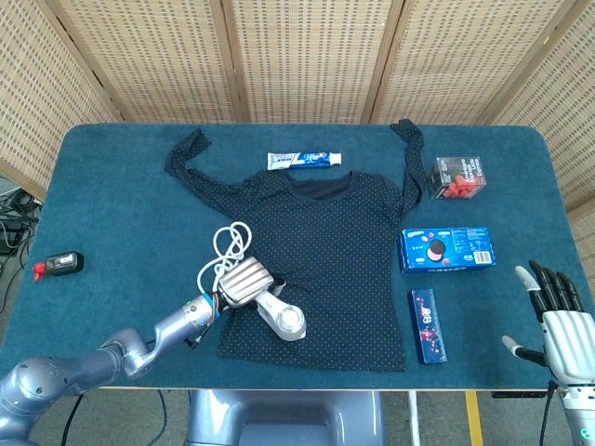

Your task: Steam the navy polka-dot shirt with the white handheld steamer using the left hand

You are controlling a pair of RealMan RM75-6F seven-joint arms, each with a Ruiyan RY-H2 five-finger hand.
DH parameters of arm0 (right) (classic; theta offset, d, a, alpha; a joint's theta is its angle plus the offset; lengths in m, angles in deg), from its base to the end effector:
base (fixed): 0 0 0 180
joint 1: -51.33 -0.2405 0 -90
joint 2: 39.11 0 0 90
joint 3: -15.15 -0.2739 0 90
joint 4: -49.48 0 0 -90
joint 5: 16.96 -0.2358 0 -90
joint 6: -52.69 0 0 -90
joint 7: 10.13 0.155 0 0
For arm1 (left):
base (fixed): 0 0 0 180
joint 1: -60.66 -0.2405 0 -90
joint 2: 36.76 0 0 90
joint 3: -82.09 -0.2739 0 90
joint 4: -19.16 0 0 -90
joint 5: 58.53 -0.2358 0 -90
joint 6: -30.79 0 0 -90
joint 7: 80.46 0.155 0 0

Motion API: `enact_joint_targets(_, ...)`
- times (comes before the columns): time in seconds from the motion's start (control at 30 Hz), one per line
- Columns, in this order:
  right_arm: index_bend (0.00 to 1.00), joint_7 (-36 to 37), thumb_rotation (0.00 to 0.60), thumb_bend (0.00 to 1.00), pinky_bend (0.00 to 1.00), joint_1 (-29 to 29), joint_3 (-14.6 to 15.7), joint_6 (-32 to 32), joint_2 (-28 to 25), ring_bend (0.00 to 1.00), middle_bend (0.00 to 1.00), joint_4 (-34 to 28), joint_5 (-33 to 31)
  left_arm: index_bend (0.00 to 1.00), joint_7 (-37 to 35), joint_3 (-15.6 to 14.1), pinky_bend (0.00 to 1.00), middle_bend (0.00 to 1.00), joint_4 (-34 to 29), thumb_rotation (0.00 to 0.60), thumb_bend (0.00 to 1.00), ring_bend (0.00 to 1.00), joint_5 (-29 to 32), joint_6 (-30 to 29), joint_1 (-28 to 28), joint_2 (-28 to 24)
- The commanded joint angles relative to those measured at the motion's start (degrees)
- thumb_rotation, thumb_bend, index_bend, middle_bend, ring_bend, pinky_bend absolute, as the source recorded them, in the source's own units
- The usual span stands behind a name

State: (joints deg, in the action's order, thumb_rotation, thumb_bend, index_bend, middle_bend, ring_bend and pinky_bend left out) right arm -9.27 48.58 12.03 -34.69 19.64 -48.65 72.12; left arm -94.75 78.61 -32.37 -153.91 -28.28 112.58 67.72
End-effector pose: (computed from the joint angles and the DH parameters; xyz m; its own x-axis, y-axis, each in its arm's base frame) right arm -0.3188 -0.1832 0.1677 0.3774 0.0264 0.9257 -0.9250 -0.0362 0.3782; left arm -0.1426 0.3712 -0.1286 0.5462 0.2192 0.8085 0.6104 -0.7651 -0.2050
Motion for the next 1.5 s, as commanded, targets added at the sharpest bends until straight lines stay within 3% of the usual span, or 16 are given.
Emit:
enact_joint_targets(0.03,0.0,-0.1,0.6,0.0,0.0,0.0,0.1,0.1,0.0,0.0,0.0,-0.1,0.1,1.0,-0.4,0.0,0.83,0.83,0.3,0.6,0.53,0.73,0.4,-0.4,-0.7,-1.3)
enact_joint_targets(0.33,0.0,-0.3,0.6,0.0,0.0,0.0,0.2,0.0,-0.1,0.0,0.0,-0.4,0.4,1.0,-0.2,-0.7,0.83,0.83,-2.4,0.6,0.53,0.73,-0.8,-1.2,-0.9,-3.1)
enact_joint_targets(0.83,0.0,0.1,0.6,0.0,0.0,0.3,0.4,-0.7,-0.4,0.0,0.0,-0.6,1.2,1.0,0.3,-2.7,0.83,0.83,-12.8,0.6,0.53,0.73,-2.7,0.4,-0.6,-7.3)
enact_joint_targets(1.5,0.0,-0.3,0.6,0.0,0.0,0.5,0.8,-1.3,-0.4,0.0,0.0,-1.1,2.2,1.0,2.3,-0.9,0.83,0.83,-8.3,0.6,0.53,0.73,1.7,0.9,-3.5,-9.5)
